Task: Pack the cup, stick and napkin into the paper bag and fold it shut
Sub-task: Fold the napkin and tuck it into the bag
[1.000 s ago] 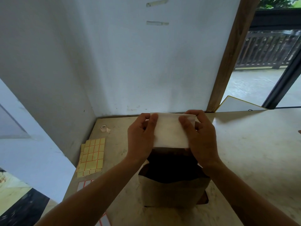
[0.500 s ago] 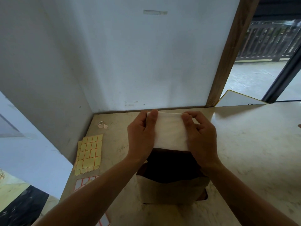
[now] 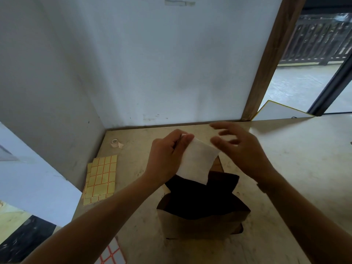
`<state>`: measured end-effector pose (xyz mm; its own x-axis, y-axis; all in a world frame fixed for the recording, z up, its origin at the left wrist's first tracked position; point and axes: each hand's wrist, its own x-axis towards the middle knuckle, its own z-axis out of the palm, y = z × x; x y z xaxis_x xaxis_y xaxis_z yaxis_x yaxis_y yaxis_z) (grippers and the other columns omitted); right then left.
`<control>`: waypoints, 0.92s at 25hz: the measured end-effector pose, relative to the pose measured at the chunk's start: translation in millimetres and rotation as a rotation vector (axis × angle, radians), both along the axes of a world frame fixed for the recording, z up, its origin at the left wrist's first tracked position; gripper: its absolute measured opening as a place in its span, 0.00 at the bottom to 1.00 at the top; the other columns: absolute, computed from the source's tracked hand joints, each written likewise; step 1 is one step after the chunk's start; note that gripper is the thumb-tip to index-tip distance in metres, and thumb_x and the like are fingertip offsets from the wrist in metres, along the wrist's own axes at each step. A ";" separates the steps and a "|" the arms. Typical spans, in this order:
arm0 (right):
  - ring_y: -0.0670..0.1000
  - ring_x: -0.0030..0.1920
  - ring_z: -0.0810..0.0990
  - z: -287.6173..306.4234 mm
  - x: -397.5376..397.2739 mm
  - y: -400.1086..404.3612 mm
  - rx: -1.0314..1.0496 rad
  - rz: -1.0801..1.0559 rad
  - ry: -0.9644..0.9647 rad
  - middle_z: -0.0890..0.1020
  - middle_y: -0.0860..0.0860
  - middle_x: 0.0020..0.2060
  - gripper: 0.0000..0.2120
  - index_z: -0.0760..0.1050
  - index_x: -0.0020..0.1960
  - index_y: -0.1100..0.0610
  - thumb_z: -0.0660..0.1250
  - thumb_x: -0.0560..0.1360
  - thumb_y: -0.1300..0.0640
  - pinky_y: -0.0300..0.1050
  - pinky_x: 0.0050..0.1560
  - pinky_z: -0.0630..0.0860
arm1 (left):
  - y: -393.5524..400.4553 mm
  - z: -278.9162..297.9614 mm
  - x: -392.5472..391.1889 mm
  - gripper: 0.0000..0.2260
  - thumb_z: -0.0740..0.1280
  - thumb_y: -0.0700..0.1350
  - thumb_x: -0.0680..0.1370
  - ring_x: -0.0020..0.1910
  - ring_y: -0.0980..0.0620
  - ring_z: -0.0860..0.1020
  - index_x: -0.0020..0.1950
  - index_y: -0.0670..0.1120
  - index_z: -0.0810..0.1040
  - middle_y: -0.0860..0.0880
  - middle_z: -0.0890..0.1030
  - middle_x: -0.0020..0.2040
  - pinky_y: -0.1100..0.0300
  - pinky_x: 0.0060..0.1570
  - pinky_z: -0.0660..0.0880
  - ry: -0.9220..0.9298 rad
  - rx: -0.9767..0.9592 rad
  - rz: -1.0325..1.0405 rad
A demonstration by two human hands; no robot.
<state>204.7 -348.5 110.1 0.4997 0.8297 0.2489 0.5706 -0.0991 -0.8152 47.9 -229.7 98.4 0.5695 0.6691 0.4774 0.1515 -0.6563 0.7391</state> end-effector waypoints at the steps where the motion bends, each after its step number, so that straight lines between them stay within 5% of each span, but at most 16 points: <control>1: 0.39 0.51 0.79 3.8 2.5 5.2 -0.128 0.156 -0.012 0.80 0.39 0.52 0.22 0.75 0.59 0.41 0.67 0.67 0.38 0.36 0.49 0.76 | 0.3 -0.5 2.4 0.06 0.65 0.47 0.79 0.33 0.54 0.77 0.44 0.48 0.79 0.56 0.76 0.29 0.70 0.28 0.68 0.010 0.019 -0.019; 5: 0.47 0.40 0.82 0.1 3.1 16.1 -0.286 0.366 0.036 0.84 0.50 0.39 0.10 0.82 0.48 0.53 0.71 0.71 0.48 0.42 0.42 0.79 | -1.1 -4.5 7.9 0.06 0.65 0.47 0.79 0.29 0.59 0.75 0.44 0.50 0.79 0.57 0.75 0.28 0.71 0.29 0.67 0.013 -0.016 -0.041; 10: 0.50 0.45 0.84 -6.5 0.4 15.1 -0.385 0.413 0.154 0.85 0.52 0.45 0.15 0.82 0.53 0.55 0.67 0.74 0.46 0.46 0.48 0.81 | -5.9 -14.5 4.0 0.08 0.61 0.50 0.80 0.31 0.62 0.75 0.43 0.51 0.75 0.57 0.75 0.31 0.72 0.30 0.69 0.128 -0.010 -0.101; 13: 0.51 0.46 0.84 -12.5 5.4 5.2 -0.522 0.355 0.279 0.84 0.52 0.47 0.14 0.83 0.50 0.54 0.67 0.74 0.45 0.43 0.46 0.81 | 3.7 -10.5 -3.9 0.18 0.55 0.54 0.82 0.32 0.59 0.78 0.42 0.46 0.78 0.52 0.79 0.34 0.67 0.32 0.74 0.284 -0.265 -0.112; 15: 0.51 0.47 0.83 -15.4 3.4 -0.9 -0.631 0.329 0.281 0.84 0.52 0.48 0.13 0.82 0.50 0.54 0.66 0.75 0.47 0.41 0.44 0.80 | 10.5 -6.1 -11.3 0.16 0.57 0.50 0.82 0.36 0.55 0.81 0.46 0.45 0.80 0.50 0.82 0.38 0.65 0.38 0.78 0.535 -0.315 -0.224; 19: 0.50 0.43 0.82 -29.6 -16.6 7.7 -0.788 0.348 -0.024 0.83 0.53 0.45 0.14 0.81 0.53 0.57 0.61 0.79 0.51 0.40 0.42 0.78 | -2.3 -15.0 -6.3 0.11 0.63 0.50 0.79 0.47 0.52 0.79 0.57 0.46 0.79 0.49 0.81 0.50 0.58 0.51 0.78 1.181 0.117 -0.476; 23: 0.49 0.32 0.76 -55.4 -28.5 18.1 -0.875 0.286 -0.200 0.80 0.53 0.36 0.13 0.80 0.44 0.59 0.60 0.79 0.54 0.42 0.34 0.74 | -19.6 -45.0 6.1 0.15 0.66 0.53 0.77 0.50 0.48 0.77 0.61 0.50 0.75 0.48 0.78 0.53 0.51 0.50 0.77 1.393 0.373 -0.491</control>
